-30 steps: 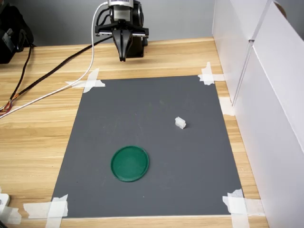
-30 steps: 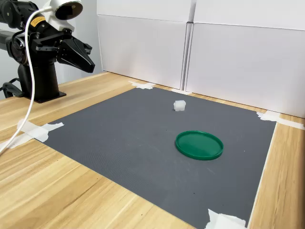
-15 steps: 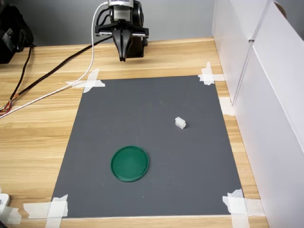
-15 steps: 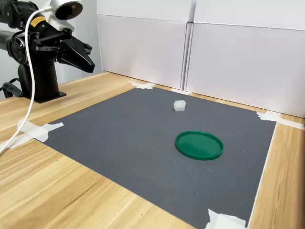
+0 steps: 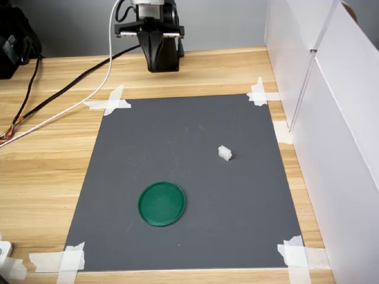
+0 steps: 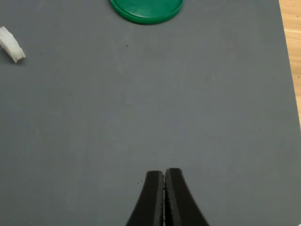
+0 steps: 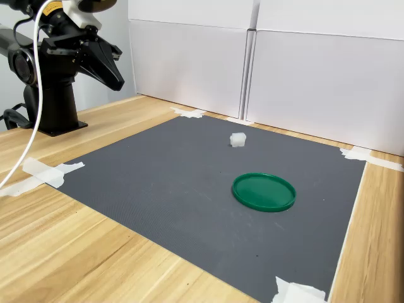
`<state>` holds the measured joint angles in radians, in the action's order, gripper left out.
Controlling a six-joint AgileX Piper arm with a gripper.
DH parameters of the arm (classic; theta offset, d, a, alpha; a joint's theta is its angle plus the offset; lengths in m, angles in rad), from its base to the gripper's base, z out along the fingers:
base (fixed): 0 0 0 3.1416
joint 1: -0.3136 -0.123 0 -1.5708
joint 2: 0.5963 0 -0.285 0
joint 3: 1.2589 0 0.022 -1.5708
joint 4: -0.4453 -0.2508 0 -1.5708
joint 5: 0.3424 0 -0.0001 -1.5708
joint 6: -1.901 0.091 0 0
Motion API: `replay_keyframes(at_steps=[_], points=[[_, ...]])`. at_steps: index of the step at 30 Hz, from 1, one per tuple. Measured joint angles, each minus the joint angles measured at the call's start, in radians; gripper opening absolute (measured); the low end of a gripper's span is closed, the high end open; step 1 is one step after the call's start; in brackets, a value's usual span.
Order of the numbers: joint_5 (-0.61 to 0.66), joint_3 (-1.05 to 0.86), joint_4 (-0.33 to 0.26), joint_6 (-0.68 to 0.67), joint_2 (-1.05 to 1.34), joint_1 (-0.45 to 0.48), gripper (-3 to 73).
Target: Grasp a white terminal and put it in the green lid.
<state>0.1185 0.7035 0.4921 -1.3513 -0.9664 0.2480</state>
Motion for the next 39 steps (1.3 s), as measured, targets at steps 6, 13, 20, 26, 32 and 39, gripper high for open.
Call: replay_keyframes(at_steps=[6,13,20,26,32,39], points=[[0.013,0.156,-0.003,-0.001,-0.214,0.0,-2.1],[0.032,0.358,-0.034,-0.076,-0.5,0.0,-2.1],[0.04,0.532,-0.041,-0.381,-0.775,0.0,-2.1],[0.103,0.697,-0.088,-0.566,-0.941,-0.001,-2.1],[0.28,0.822,-0.104,-0.663,-1.04,-0.122,-2.1],[0.327,0.845,-0.098,-0.677,-1.098,-0.237,-2.1]])
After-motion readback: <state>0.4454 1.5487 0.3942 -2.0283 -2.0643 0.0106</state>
